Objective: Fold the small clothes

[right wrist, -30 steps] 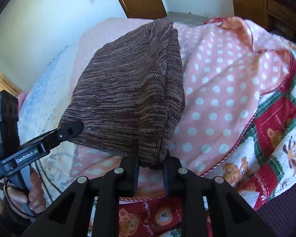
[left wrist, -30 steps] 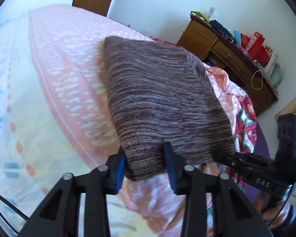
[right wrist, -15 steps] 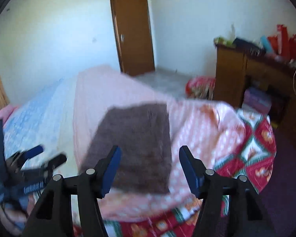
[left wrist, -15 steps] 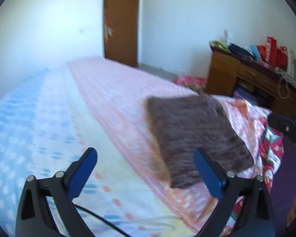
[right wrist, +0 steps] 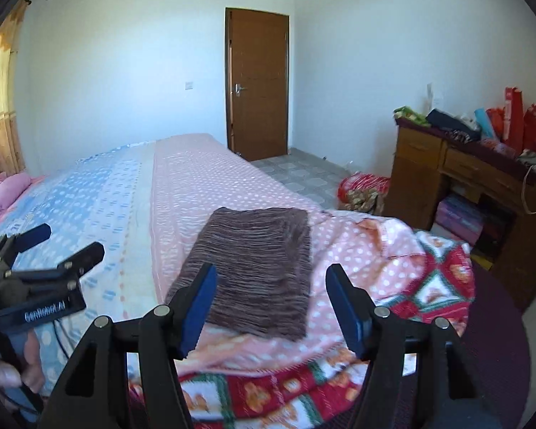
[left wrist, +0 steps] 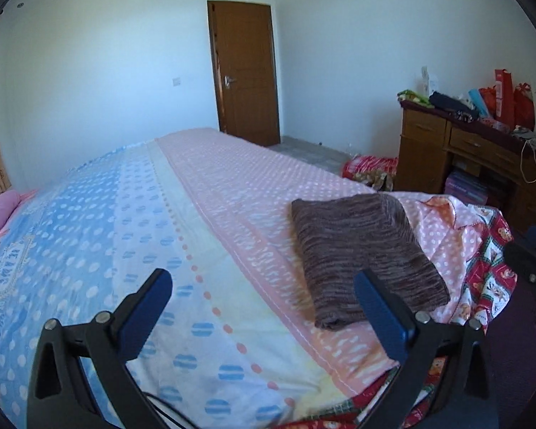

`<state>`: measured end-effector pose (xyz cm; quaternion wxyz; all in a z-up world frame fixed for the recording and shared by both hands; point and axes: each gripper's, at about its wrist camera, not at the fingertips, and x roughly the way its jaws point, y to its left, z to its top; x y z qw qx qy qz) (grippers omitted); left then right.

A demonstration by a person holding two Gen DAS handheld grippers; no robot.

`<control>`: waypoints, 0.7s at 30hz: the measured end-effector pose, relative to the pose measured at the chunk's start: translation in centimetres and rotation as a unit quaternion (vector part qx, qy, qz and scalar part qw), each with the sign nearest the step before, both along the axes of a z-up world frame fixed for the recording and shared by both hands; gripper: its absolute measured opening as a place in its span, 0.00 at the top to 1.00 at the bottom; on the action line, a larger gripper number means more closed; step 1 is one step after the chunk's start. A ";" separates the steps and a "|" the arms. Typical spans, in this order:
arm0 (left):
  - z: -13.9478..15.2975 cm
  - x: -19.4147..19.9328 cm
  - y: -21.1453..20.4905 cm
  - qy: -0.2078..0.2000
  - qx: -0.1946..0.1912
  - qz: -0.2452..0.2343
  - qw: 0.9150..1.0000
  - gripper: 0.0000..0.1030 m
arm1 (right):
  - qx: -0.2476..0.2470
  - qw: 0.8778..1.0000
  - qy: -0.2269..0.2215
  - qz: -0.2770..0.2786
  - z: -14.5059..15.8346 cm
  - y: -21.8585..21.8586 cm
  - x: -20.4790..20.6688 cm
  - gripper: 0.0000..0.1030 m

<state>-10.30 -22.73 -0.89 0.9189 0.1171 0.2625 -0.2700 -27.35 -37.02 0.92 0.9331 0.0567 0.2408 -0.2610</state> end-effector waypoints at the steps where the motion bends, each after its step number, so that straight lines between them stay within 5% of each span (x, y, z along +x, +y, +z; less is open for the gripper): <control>1: 0.0 -0.2 -0.1 0.005 0.005 0.003 1.000 0.00 | -0.006 1.000 -0.006 -0.001 0.2 0.2 -0.5 0.30; 9: 1.9 -4.1 0.6 -0.034 -0.027 0.006 0.999 0.00 | 0.000 0.996 -0.085 -0.010 2.6 1.0 -3.3 0.26; 14: 2.7 -4.8 0.6 -0.053 -0.037 0.015 0.998 0.00 | -0.022 0.997 -0.076 -0.016 2.1 1.2 -3.0 0.26; 21: 2.5 -4.9 0.6 -0.056 -0.038 0.015 0.998 0.00 | 0.024 0.997 -0.074 -0.029 1.4 -0.3 -2.8 0.26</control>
